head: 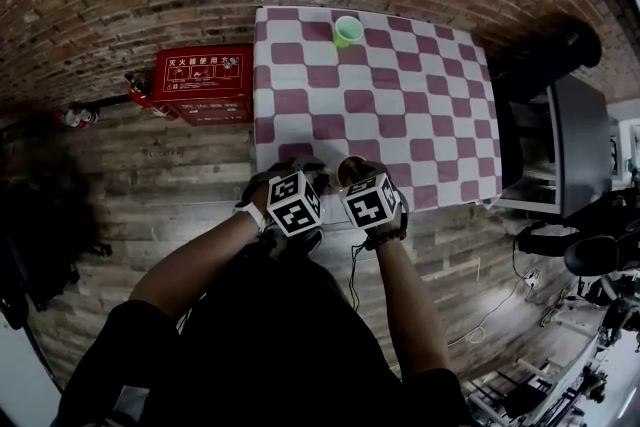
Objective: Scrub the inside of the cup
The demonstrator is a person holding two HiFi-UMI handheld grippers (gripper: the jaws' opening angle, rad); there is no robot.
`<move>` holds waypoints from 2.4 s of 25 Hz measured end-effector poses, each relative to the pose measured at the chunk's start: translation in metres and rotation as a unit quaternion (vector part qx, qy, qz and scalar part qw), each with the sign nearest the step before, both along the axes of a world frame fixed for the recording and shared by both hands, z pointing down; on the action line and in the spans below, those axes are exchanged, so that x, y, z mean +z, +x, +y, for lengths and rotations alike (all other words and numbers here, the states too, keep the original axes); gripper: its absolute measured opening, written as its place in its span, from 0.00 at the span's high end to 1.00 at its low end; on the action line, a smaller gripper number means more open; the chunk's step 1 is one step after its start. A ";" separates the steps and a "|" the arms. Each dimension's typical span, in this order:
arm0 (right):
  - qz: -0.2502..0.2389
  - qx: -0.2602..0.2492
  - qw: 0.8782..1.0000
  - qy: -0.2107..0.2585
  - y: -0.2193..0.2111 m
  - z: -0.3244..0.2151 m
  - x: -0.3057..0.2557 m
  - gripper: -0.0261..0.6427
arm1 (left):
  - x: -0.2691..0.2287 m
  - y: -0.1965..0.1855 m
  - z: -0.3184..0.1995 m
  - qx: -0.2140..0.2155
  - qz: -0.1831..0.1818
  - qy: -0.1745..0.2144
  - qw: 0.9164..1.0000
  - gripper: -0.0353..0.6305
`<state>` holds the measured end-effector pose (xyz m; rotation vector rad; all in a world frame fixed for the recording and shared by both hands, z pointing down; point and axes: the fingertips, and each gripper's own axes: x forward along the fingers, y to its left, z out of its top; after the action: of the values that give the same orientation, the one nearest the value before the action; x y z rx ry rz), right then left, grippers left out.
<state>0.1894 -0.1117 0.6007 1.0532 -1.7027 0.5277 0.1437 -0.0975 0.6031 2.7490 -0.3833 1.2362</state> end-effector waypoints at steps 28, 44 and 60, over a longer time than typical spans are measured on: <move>-0.043 -0.010 0.999 -0.025 -0.005 0.002 -0.005 0.86 | 0.001 0.000 0.004 0.004 -0.002 -0.015 1.000 0.81; -0.243 0.024 0.970 -0.003 0.009 0.000 -0.116 0.86 | 0.003 0.000 0.000 -0.008 0.007 -0.031 0.999 0.81; -0.007 -0.169 0.983 -0.064 -0.022 0.009 -0.005 0.86 | 0.002 -0.003 -0.001 -0.013 0.004 -0.030 0.999 0.81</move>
<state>0.1671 -0.1022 0.5961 0.6501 -1.7874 0.4187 0.1407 -0.0986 0.6050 2.6902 -0.3737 1.2107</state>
